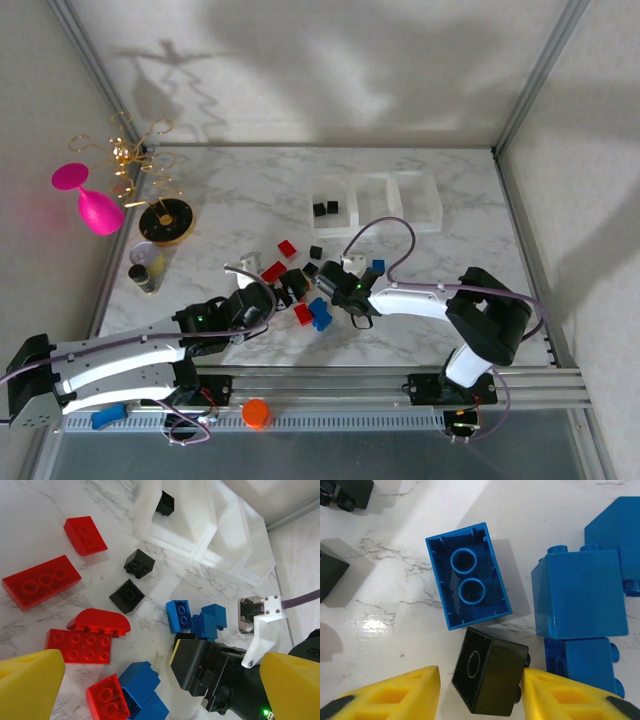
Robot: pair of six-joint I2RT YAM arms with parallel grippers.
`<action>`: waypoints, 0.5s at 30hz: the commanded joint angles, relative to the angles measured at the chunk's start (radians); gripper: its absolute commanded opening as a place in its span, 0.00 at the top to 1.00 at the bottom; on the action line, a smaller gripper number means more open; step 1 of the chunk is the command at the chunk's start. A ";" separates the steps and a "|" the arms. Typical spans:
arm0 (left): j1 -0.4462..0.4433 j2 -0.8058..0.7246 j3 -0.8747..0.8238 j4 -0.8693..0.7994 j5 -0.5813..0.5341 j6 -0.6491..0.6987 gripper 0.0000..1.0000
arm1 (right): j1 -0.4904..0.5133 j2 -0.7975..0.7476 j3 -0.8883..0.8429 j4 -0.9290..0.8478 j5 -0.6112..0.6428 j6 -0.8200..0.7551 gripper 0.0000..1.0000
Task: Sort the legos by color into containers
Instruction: Pick up the lego from the center of the table.
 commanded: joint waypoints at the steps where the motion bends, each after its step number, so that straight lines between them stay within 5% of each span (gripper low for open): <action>1: -0.005 -0.021 -0.020 -0.040 -0.056 -0.059 0.01 | -0.005 0.020 0.030 -0.007 0.038 -0.004 0.59; 15: -0.005 -0.034 -0.018 -0.043 -0.059 -0.058 0.00 | -0.005 -0.017 0.026 0.003 0.046 -0.028 0.75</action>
